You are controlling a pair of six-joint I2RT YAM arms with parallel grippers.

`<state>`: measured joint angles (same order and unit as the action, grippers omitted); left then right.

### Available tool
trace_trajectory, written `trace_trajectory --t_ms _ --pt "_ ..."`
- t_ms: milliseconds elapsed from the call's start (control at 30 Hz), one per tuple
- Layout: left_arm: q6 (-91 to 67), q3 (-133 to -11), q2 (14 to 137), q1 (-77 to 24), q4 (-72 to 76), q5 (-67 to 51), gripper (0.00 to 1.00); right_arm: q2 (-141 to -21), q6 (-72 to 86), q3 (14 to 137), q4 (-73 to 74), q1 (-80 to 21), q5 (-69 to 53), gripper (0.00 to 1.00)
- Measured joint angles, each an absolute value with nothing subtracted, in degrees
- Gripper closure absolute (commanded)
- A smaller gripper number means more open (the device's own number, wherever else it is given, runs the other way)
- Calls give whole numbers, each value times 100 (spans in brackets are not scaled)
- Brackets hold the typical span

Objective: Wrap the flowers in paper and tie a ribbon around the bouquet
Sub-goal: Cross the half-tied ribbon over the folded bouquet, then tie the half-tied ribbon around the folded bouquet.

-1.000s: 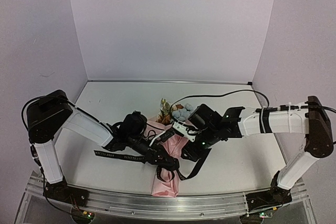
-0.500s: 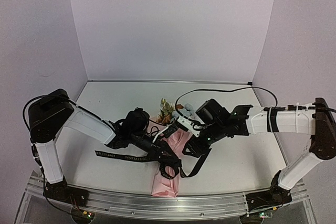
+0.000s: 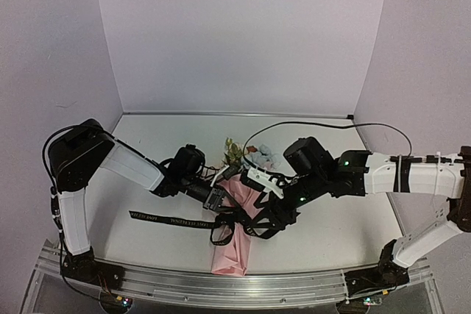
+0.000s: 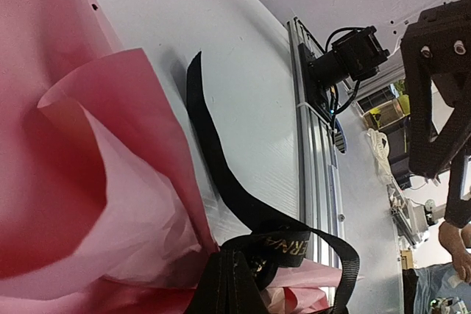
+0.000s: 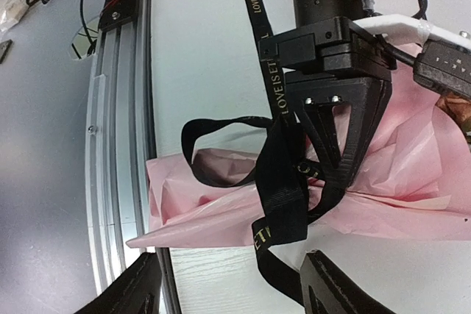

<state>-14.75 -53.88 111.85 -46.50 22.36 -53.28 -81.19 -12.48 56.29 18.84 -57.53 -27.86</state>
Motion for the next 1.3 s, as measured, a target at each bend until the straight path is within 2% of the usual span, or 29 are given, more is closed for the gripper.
trace_trajectory --t_ms 267,467,767,1000,1300 --pt "-1483 -5785 11348 -4731 1863 -5440 100 -8134 -1680 5581 2045 -5747 -3472 28" --pt "-1377 -5956 11432 -4731 1538 -5620 100 -8534 -2775 6057 2991 -6017 -3778 29" --pt "-1120 -6245 11579 -4764 1046 -5697 100 -9194 -3750 6654 3543 -6090 -3972 32" --pt "-1031 -6241 11581 -4768 1002 -5701 100 -9860 -4016 7144 3581 -6066 -4021 33" --pt "-1033 -6020 11542 -4768 1167 -5706 100 -10127 -4059 7314 3584 -5930 -4158 34"
